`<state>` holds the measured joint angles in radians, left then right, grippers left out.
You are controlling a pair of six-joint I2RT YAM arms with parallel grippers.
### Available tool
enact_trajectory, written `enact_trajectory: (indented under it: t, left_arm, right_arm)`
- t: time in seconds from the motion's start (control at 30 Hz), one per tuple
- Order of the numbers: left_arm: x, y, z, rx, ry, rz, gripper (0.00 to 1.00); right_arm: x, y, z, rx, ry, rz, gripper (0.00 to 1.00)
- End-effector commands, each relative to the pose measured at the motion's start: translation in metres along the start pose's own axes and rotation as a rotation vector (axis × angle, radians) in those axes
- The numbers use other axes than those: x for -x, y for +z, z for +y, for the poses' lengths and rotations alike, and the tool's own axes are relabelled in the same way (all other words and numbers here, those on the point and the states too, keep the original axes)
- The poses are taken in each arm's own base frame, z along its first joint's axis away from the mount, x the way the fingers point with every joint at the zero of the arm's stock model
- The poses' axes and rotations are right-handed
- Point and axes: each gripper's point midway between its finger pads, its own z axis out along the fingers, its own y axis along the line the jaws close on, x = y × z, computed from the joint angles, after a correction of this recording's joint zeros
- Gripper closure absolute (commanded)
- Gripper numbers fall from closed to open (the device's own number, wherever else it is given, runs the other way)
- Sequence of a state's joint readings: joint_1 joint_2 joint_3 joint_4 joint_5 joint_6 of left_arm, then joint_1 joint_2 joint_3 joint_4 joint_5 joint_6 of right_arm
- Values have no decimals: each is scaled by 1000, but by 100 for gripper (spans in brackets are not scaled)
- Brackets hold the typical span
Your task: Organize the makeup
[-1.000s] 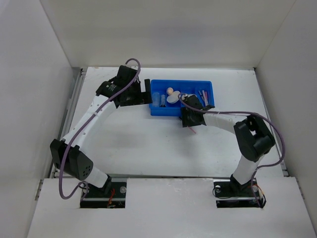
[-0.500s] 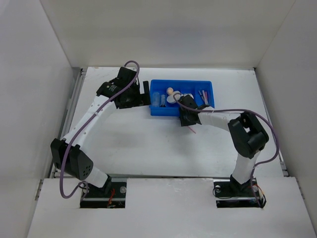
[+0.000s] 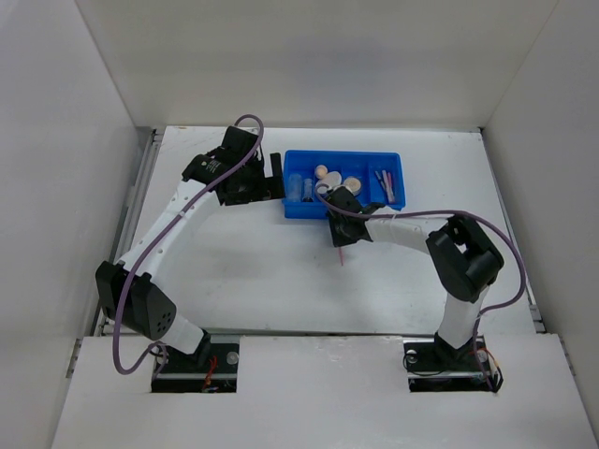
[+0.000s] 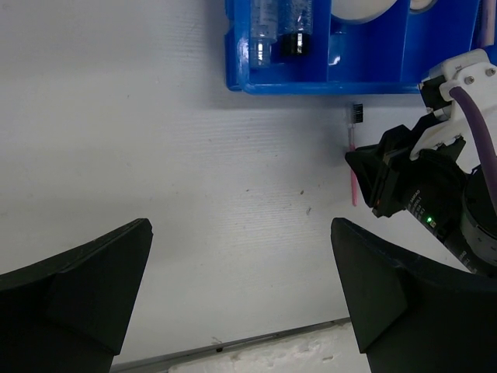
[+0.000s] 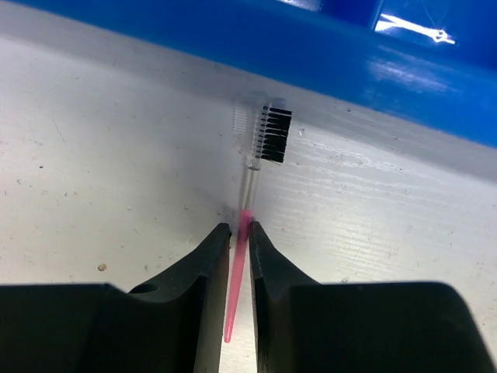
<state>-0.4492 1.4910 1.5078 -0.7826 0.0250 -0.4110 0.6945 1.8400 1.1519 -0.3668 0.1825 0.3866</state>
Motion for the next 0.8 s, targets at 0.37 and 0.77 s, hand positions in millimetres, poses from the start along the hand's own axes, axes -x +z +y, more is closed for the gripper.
enact_trajectory:
  t: [0.37, 0.77]
  left_arm:
    - [6, -9, 1, -4, -4, -31, 0]
    - [5, -14, 2, -8, -4, -39, 0]
  right_arm:
    - [-55, 7, -1, -59, 17, 174, 88]
    - [-24, -106, -4, -98, 44, -17, 96]
